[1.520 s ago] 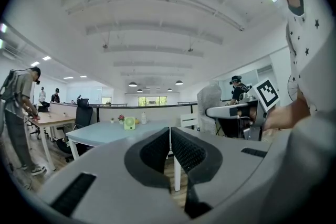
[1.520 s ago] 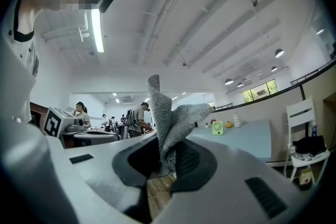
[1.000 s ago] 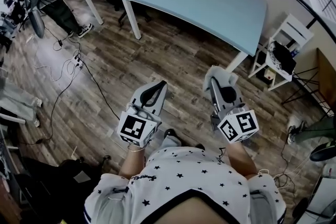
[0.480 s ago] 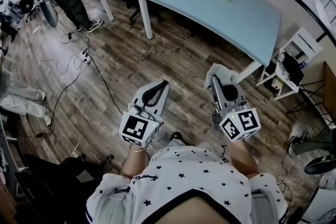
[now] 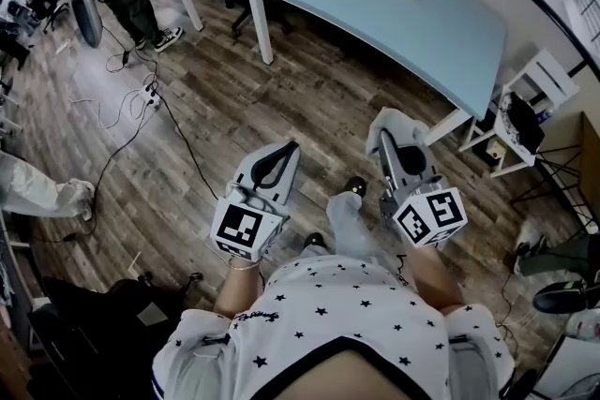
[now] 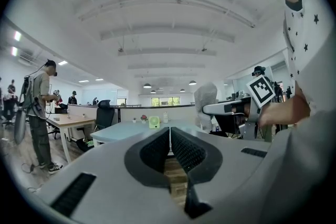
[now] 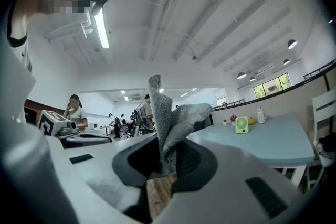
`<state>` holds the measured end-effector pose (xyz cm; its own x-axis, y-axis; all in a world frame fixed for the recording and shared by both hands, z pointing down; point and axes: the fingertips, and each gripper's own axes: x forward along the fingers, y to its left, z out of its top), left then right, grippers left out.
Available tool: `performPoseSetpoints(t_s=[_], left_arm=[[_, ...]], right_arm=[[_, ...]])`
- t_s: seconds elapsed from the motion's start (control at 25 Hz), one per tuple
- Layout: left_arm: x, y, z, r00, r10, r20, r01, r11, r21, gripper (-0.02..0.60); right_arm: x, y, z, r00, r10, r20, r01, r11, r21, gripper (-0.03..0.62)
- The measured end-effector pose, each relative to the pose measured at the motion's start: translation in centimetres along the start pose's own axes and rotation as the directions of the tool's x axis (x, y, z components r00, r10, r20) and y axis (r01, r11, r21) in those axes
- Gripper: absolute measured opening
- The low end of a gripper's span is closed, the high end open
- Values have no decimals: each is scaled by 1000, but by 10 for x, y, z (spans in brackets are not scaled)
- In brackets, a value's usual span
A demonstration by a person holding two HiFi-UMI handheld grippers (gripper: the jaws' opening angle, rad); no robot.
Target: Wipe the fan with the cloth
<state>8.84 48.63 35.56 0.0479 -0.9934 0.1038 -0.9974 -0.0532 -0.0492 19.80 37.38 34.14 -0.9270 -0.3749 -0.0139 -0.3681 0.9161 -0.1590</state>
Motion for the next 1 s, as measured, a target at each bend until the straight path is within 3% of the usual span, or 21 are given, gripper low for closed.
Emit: performPoseSetpoints(t_s=[0.48,1.0], left_arm=[[59,49,3,998,57,-27,-57,998,15,32],[181,74,4,998,-7,-60,9,1000,28,32]], right_arm=[[73,-44,0,999,53,4,-53,998,32,49],[124,-155,-1,999,-43,-10,44,996,71,49]])
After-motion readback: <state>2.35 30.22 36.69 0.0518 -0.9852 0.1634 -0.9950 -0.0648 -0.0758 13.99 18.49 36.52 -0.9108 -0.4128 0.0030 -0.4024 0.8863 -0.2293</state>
